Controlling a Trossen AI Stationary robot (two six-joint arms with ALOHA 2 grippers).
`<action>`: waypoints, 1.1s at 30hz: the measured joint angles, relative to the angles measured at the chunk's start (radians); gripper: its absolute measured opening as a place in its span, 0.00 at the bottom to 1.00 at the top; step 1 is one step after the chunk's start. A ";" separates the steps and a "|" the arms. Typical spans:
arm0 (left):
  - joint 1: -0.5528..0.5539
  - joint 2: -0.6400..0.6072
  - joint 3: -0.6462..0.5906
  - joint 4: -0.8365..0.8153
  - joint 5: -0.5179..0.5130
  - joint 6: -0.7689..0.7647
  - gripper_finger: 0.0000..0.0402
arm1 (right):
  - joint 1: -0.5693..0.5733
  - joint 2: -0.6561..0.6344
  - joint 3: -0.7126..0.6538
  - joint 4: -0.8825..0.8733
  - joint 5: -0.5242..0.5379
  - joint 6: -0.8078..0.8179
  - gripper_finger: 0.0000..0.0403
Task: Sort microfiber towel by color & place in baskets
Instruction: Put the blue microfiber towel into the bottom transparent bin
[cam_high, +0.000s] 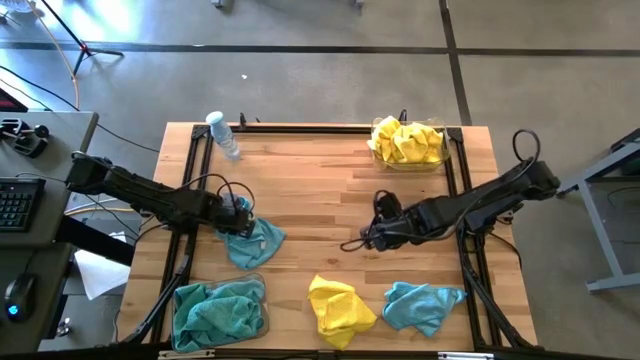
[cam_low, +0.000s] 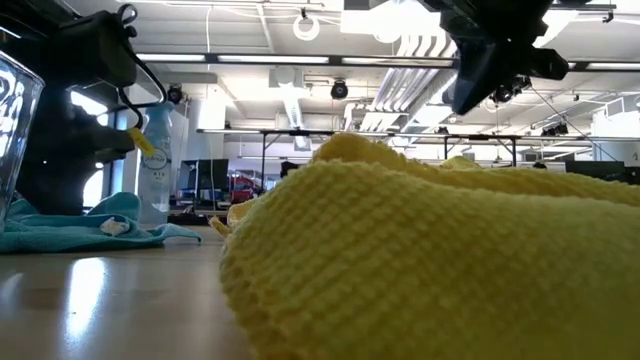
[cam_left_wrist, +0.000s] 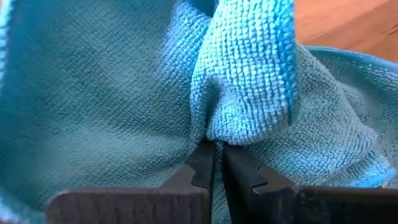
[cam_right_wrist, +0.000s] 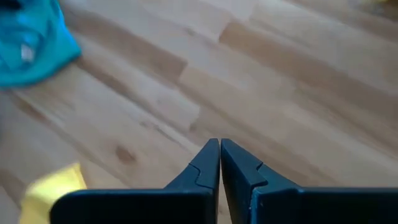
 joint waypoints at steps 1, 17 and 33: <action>0.000 0.000 0.013 -0.013 0.000 0.000 0.02 | 0.003 0.003 -0.014 0.017 -0.014 -0.003 0.02; -0.224 0.106 0.651 -0.639 -0.066 -0.293 0.00 | -0.030 -0.196 -0.554 0.624 -0.181 -0.212 0.00; -0.572 0.627 1.358 -0.905 0.047 -0.792 0.00 | -0.042 -0.528 -0.734 0.603 -0.326 -0.480 0.00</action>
